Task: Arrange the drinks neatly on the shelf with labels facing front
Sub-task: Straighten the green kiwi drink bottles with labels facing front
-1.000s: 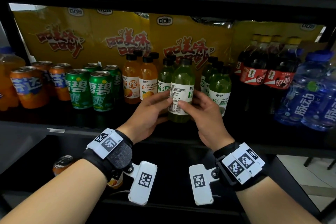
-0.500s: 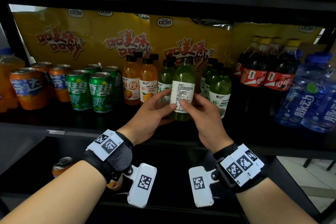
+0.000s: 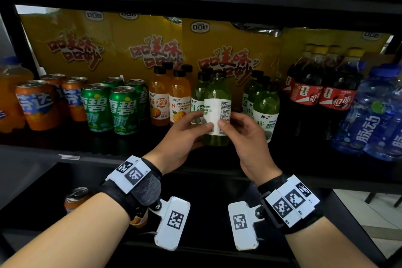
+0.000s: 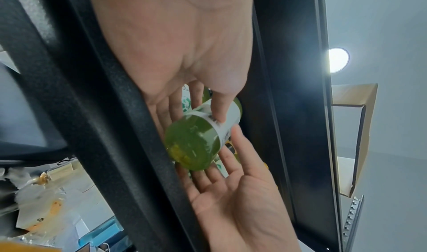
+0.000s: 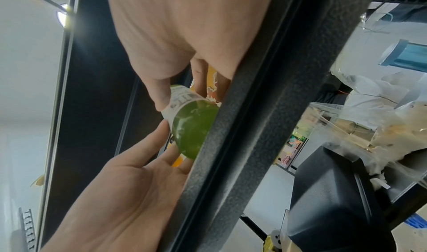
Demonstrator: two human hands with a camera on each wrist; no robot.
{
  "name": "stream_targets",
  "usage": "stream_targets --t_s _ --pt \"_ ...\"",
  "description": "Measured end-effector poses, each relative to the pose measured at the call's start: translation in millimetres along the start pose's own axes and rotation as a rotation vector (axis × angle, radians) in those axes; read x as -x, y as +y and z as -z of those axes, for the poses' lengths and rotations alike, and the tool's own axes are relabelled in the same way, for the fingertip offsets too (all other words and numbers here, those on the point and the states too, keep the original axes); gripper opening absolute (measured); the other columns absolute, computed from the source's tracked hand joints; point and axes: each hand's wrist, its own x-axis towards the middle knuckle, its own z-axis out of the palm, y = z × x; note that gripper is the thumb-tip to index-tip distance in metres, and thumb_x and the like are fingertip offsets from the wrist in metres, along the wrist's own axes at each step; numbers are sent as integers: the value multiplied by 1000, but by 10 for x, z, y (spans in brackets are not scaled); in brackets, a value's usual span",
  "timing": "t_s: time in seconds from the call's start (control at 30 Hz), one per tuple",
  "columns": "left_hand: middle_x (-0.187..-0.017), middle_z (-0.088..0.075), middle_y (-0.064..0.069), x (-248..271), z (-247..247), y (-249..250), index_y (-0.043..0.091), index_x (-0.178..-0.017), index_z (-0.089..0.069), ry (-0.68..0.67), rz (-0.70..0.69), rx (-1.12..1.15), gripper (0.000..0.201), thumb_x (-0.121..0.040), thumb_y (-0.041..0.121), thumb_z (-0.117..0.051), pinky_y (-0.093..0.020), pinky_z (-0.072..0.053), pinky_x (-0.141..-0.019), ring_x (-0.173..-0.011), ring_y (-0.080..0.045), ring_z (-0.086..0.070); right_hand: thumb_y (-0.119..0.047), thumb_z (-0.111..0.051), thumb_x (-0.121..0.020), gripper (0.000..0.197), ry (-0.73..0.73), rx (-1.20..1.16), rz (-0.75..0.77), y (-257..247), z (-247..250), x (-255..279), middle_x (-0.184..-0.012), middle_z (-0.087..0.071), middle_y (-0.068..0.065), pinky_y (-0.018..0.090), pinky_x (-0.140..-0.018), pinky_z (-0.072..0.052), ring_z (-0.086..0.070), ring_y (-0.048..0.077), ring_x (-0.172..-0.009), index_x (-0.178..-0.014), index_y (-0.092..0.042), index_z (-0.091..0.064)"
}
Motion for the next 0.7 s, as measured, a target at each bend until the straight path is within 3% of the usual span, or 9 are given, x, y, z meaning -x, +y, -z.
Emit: stream_targets --t_s 0.1,0.23,0.33,0.4,0.57,0.7 --pt "-118 -75 -2 7 17 -27 30 -127 -61 1 -46 -21 41 -91 15 -73 -33 -59 -85 -107 -18 -73 -22 -82 -88 29 -27 43 15 -4 4 9 -113 -78 -4 30 -92 -59 -73 15 -109 -114 -30 -73" --pt "-117 -75 2 -1 23 5 39 -123 -65 -38 -26 -5 35 -97 15 -65 -41 -60 -88 -105 -18 -73 -16 -78 -92 31 -37 24 3 22 -1 4 -116 -78 1 39 -99 -57 -73 20 -111 -118 -30 -70" --pt "-118 -74 0 -7 26 32 38 -119 -69 -41 -2 53 35 -101 11 -55 -41 -62 -83 -99 -23 -74 -12 -78 -91 38 55 -38 -40 45 3 -17 -115 -75 8 43 -98 -59 -74 19 -106 -121 -20 -58" --pt "-121 -73 0 -7 26 28 37 -118 -68 -33 -7 50 37 -101 7 -54 -42 -63 -84 -100 -25 -74 -12 -77 -91 34 66 -33 -60 50 -2 -26 -113 -76 9 45 -99 -59 -75 19 -104 -118 -16 -58" --pt "-117 -75 -4 26 16 7 35 -125 -64 -34 -39 -17 42 -97 4 -62 -41 -61 -87 -108 -23 -72 -20 -82 -87 35 13 -14 -51 39 -22 -13 -113 -78 1 41 -97 -58 -74 17 -107 -117 -19 -64" --pt "-127 -70 -7 44 -1 -2 23 -141 -57 -30 -42 -36 49 -96 5 -66 -45 -57 -98 -116 -23 -69 -29 -81 -88 29 18 33 -10 31 -31 -11 -112 -78 -3 39 -96 -59 -74 15 -107 -114 -24 -70"
